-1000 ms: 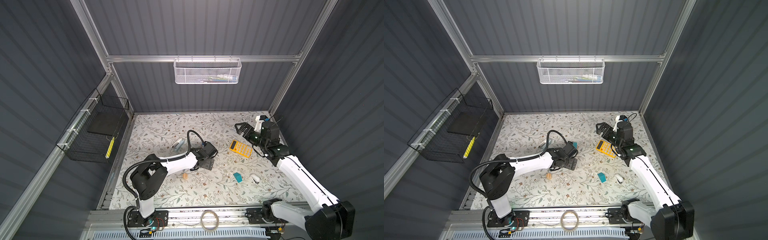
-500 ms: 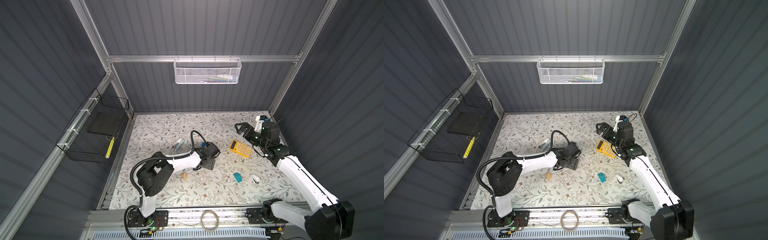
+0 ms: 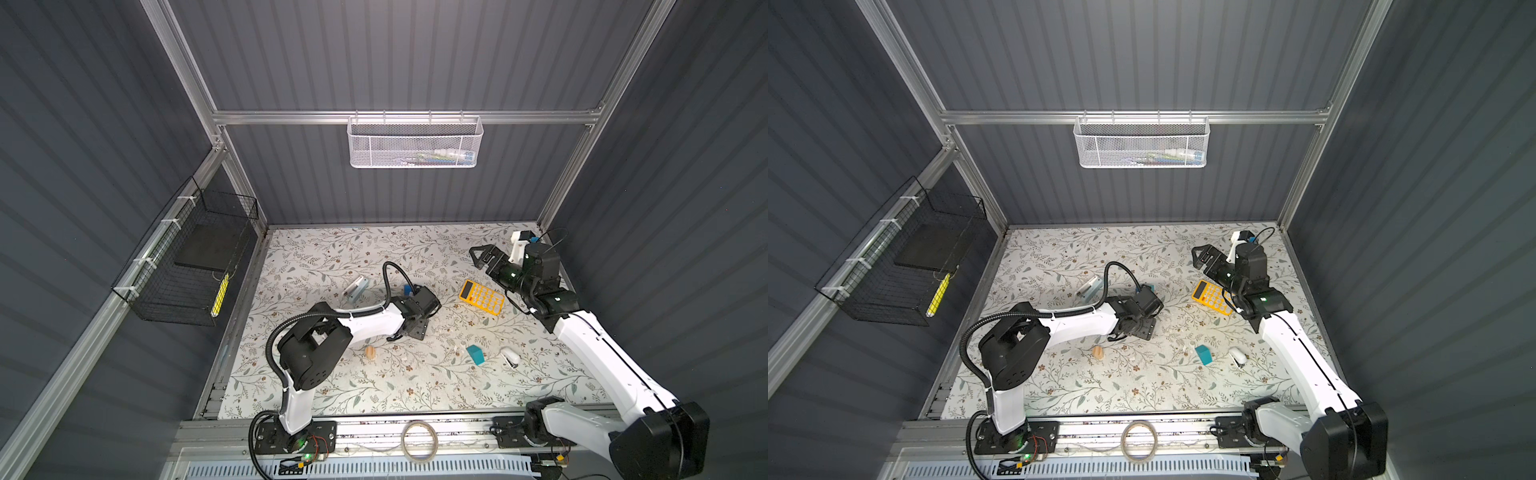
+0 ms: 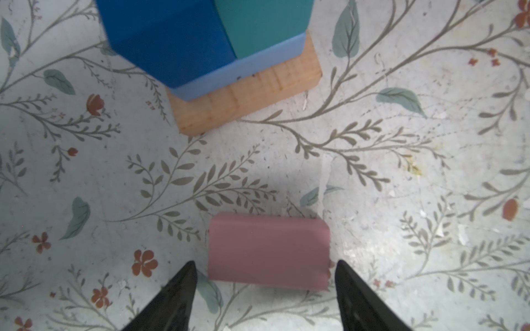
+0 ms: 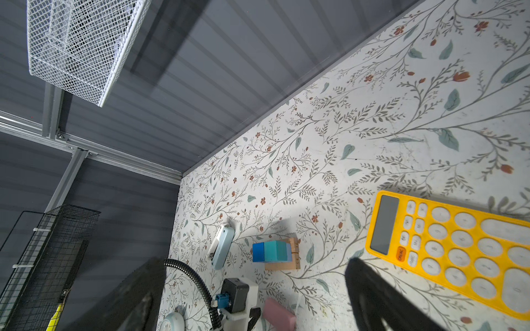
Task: Build the wood block tower
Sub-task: 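Lower the left gripper over the pink block and close on it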
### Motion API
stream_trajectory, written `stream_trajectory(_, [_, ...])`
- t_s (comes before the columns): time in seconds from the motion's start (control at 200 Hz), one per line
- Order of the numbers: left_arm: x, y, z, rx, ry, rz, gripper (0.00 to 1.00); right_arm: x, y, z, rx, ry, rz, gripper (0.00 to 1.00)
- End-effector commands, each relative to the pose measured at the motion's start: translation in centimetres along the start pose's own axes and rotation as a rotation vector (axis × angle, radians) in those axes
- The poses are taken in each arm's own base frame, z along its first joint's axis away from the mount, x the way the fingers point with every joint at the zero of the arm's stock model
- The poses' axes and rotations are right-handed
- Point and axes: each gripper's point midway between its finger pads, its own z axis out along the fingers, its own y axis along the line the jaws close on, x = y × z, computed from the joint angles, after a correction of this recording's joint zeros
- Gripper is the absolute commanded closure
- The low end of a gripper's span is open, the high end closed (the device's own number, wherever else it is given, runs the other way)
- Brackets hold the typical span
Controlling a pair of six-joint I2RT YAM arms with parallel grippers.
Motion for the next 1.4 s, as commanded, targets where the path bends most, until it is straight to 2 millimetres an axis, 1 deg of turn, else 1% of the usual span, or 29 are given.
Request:
stream_trajectory(0.0, [-0.31,-0.11,0.32,-0.017,-0.01,0.0,0.25,-0.19,0.19,-0.25,-0.018,-0.011,0.004,0.01])
stream_trajectory(0.485, [-0.73,-0.52,0.3,-0.001,-0.022,-0.003,0.28,-0.19,0.42,-0.24,-0.032,-0.009,0.009,0.01])
stream_trajectory(0.75, [-0.6,-0.66,0.9,-0.005,-0.011,0.0,0.28,-0.13,0.5,-0.04,-0.038,0.0,0.013,0.01])
stream_trajectory(0.98, [-0.91,-0.83,1.22,-0.007,-0.012,-0.008,0.29,-0.08,0.5,0.02,-0.041,0.004,0.015,0.01])
stream_trajectory(1.151, [-0.81,-0.72,0.92,-0.009,-0.006,-0.005,0.29,-0.06,0.51,0.04,-0.042,0.005,0.015,0.01])
stream_trajectory(1.396, [-0.69,0.03,0.28,-0.039,-0.005,-0.005,0.27,0.05,0.53,0.1,-0.046,0.013,0.016,0.01])
